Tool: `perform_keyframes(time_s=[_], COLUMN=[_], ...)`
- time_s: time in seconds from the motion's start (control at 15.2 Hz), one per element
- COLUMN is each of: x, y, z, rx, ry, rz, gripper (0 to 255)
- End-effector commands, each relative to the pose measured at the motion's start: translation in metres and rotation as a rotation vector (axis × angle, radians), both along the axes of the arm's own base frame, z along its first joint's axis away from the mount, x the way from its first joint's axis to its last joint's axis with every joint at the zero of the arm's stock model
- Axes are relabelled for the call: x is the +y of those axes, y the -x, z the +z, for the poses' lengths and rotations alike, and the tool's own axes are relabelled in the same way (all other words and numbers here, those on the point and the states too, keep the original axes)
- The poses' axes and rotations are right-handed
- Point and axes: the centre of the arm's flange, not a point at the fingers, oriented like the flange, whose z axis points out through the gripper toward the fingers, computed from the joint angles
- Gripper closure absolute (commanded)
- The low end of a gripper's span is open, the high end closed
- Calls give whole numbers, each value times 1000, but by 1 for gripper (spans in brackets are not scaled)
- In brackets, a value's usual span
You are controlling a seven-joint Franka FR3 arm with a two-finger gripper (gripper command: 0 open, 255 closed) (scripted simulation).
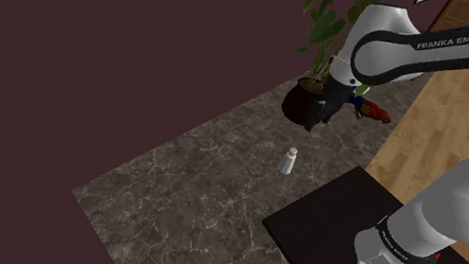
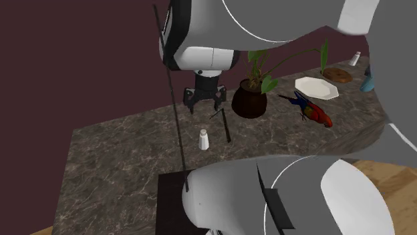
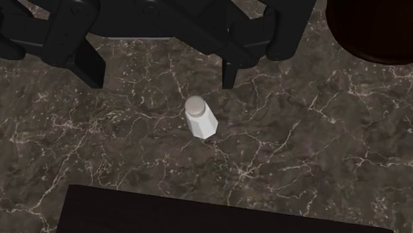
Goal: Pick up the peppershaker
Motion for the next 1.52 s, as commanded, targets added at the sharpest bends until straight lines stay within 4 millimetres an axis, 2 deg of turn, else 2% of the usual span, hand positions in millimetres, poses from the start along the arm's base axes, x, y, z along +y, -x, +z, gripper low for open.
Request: perform_keyframes(time_s=[0.0,0.53,0.99,1.12,1.19,1.45], x=[0,-2,-2,-2,-1,0], y=[-6,-29,-29,-29,-28,-29], z=[-24,-122,-159,-162,-163,-162], rx=[-12,-42,-42,-42,-42,-42], ry=[-2,-12,-12,-12,-12,-12], rz=[9,45,45,45,45,45], gripper=[0,0,0,0,255,255])
